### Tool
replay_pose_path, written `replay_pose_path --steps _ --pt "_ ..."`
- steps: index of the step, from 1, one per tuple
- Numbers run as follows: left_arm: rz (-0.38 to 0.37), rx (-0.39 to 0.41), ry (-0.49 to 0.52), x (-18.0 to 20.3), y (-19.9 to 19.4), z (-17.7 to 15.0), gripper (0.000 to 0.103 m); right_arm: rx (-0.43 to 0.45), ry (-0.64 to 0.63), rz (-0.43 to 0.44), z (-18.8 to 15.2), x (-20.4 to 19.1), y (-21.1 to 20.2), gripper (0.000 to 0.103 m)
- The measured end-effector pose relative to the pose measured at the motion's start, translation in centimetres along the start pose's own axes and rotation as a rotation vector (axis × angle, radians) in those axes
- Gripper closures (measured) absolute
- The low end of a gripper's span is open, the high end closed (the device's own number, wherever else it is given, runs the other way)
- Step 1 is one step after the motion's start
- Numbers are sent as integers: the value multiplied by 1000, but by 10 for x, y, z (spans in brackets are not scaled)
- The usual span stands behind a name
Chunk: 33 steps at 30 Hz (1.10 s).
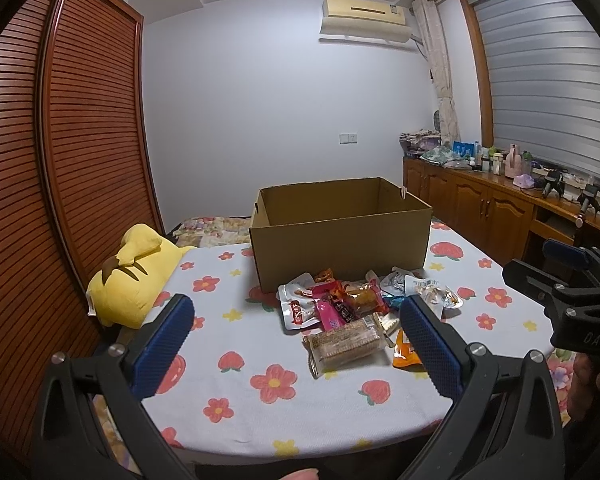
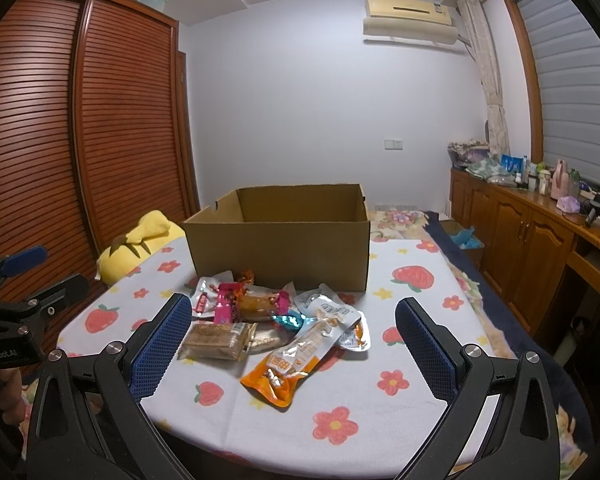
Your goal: Organize snacks
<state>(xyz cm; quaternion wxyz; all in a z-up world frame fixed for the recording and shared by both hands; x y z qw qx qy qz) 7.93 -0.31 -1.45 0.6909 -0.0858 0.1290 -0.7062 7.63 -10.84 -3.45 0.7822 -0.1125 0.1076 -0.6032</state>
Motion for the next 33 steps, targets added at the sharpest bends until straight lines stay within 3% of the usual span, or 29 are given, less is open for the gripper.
replay_pose_path --steps 16,33 --pt "-5 -9 -2 1 0 -4 0 1 0 0 -1 1 0 0" --pt "-76 -112 -8 5 51 -50 0 -59 -7 0 -28 7 24 0"
Point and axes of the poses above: each gripper's, at about its wrist camera, not at the fingertips, and y roughly the way its jaws point, x to its right, z to its top, the point moved 10 cm from there along y, roughly the way its jaws point, and after that the axes turned 4 degrees about x, right-handed, at the moved point
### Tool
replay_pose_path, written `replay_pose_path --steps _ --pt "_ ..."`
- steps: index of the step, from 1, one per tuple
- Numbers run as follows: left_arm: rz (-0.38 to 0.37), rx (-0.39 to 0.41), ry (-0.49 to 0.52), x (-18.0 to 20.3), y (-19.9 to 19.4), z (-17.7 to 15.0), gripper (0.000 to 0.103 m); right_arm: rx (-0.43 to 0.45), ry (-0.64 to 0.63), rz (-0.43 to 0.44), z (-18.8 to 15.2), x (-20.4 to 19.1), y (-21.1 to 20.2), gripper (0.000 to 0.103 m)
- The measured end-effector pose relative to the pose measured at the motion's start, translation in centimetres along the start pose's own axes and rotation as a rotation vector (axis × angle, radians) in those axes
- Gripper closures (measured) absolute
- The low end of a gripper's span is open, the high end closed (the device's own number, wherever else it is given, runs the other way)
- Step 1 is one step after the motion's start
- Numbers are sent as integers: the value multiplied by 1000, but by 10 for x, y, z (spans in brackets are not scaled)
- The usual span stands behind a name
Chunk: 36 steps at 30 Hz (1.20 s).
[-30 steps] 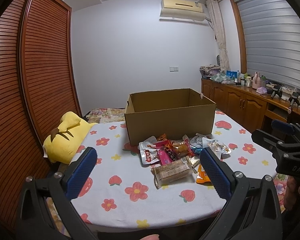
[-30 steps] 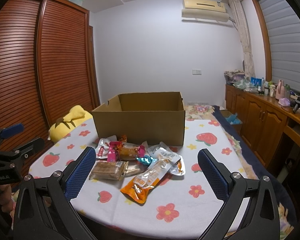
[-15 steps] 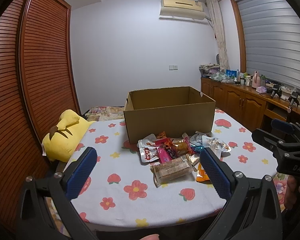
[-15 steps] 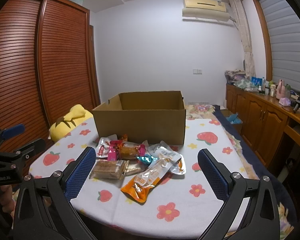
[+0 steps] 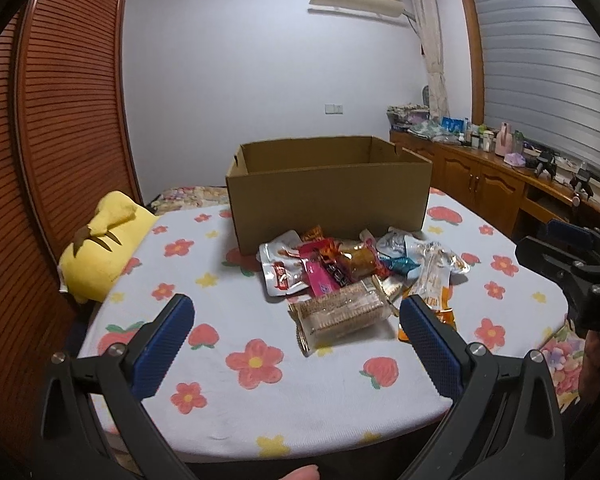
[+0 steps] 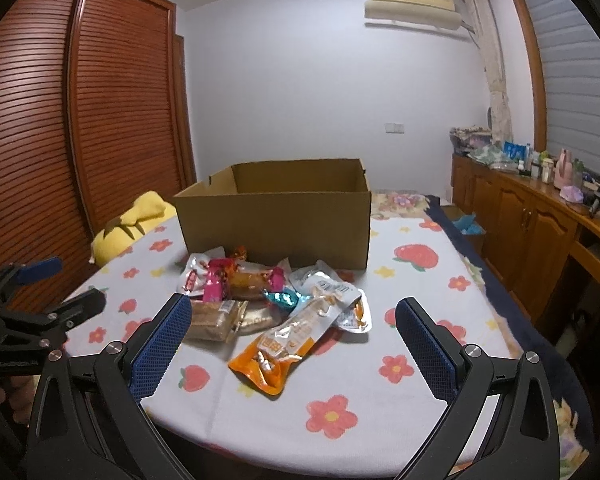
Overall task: Organize snacks
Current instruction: 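Lower the left gripper onto the clear wafer pack and close it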
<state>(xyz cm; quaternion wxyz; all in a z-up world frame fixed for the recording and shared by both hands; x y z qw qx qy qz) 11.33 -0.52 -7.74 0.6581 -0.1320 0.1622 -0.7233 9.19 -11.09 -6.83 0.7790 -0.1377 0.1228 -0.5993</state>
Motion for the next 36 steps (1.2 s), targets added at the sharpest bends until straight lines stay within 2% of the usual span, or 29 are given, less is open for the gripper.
replay_pose_path --steps 22,36 --pt "-105 -181 7 14 87 -25 1 -159 -53 88 -24 0 57 7" --pt "-160 -327 -96 25 129 -38 1 -221 -27 96 -43 5 72 10"
Point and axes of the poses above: each gripper's, at about its wrist camera, not at the fingertips, and y roughly the way its jaws point, x to its right, z to its top, the point moved 10 cm from there along y, roughly the way its jaws point, and after that the axes turned 4 degrees about x, right-handed, at the moved point
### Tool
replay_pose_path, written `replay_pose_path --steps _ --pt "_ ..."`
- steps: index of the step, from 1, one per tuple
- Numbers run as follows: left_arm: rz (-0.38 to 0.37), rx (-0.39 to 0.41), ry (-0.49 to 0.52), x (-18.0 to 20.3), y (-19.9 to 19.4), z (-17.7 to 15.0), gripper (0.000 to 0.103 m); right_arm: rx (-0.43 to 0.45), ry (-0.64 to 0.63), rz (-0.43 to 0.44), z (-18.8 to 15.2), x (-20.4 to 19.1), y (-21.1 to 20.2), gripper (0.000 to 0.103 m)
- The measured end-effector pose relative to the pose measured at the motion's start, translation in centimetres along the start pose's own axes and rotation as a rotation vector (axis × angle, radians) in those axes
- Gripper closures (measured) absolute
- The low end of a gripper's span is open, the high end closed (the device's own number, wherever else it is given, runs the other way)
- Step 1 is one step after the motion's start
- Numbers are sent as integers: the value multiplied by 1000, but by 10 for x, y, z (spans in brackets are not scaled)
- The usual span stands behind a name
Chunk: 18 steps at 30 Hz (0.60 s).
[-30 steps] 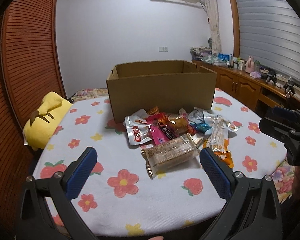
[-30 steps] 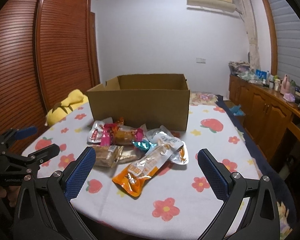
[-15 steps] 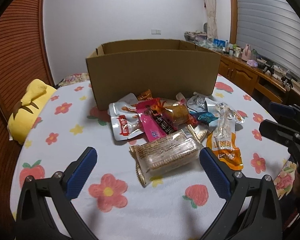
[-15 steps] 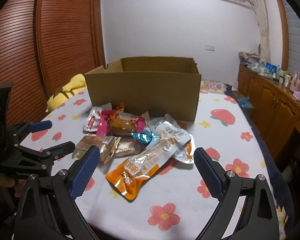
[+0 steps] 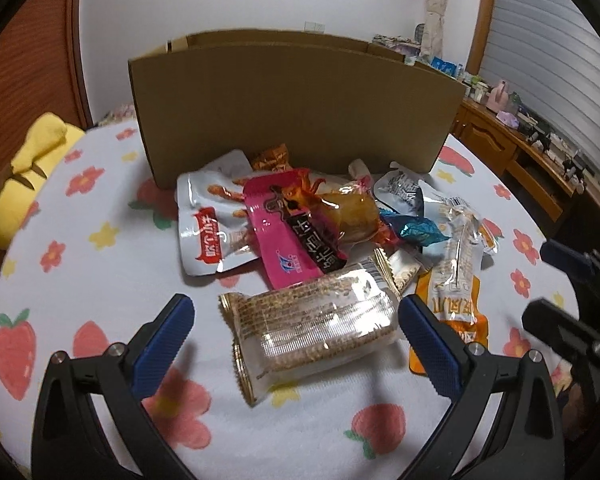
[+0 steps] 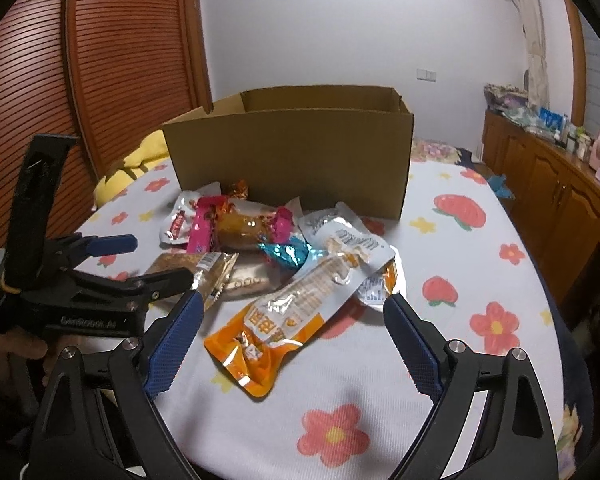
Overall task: Organize snacks
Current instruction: 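Lower the left gripper onto the clear wafer pack and close it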
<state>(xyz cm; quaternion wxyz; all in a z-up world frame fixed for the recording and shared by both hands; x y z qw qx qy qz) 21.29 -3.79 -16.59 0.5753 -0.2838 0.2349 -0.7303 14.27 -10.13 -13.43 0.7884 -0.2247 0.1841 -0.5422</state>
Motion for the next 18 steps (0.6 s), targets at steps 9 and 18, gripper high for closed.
replay_pose_path --steps 9,18 --pt "-64 -77 -45 9 18 -10 1 -26 13 1 -6 3 11 10" --pt "-85 -61 -38 1 10 -13 18 -105 55 48 -16 3 33 19"
Point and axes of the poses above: each gripper's, at about its wrist camera, not at the fingertips, and y roughly the way its jaws point, x to its right, z to its top, the point moved 10 cm from there along y, roughly the way its jaws point, and after that the axes turned 4 degrees about x, right-handed, at the moved point
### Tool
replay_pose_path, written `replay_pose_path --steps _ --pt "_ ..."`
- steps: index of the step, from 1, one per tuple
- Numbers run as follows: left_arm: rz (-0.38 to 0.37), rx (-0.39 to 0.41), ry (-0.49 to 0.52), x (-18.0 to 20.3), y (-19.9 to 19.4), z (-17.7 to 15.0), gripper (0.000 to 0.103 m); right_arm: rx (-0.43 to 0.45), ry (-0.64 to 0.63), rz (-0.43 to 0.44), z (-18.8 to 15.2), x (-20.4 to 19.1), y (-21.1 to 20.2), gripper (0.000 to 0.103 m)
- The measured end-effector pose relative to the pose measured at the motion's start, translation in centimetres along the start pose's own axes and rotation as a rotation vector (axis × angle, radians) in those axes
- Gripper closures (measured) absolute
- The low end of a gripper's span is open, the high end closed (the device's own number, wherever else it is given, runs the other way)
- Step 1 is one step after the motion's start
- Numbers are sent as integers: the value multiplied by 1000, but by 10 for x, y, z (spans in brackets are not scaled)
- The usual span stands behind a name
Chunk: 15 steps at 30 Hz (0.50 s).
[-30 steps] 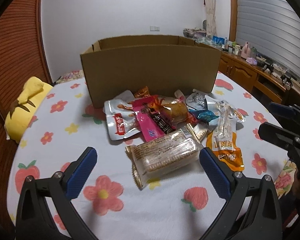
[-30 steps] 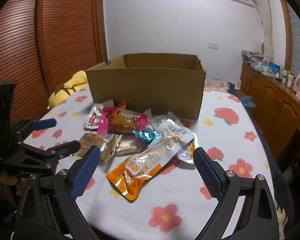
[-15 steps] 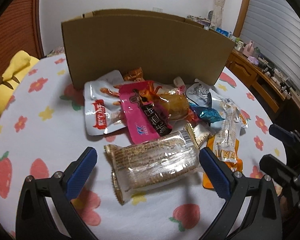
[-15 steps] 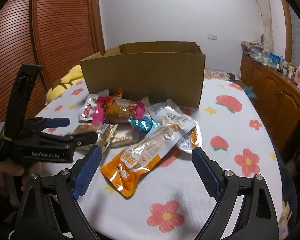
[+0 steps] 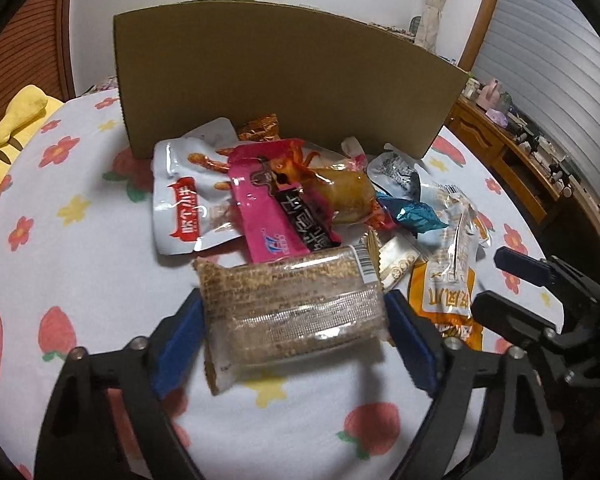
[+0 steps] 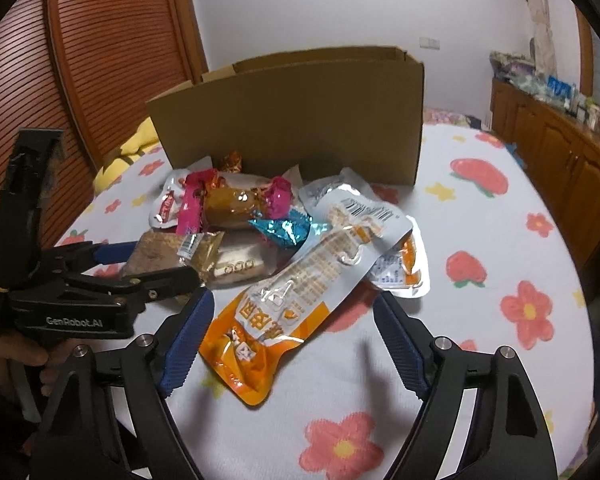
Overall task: Organize snacks
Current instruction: 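Lower the left gripper onto the clear wafer pack and close it, then grasp the orange sausage stick pack with the right gripper while the left holds the wafer pack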
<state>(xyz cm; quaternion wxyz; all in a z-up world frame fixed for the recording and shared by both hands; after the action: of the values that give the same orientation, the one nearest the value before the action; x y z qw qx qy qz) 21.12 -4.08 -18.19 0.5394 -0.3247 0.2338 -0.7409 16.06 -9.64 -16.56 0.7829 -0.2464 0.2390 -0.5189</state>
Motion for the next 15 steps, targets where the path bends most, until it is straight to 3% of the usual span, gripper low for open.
replay_pose_path --steps 10,15 --pt "-29 7 -25 -15 -15 -6 20 -97 -3 29 -11 -6 24 19" --pt "-30 20 -22 -13 -20 -6 20 -105 6 15 -5 -3 33 20"
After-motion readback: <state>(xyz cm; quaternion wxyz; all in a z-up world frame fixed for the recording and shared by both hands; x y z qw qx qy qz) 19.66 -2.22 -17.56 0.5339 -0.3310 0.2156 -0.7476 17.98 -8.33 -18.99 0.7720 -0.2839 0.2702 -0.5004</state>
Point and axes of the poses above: each gripper's, at about its wrist camera, not at the fingertips, and y roughly the way its jaws point, x to its right, z to its top, the point moved 10 cm from there along y, roughly the way its jaws point, and after that the axes turned 4 degrees about x, right-handed, at the moved point
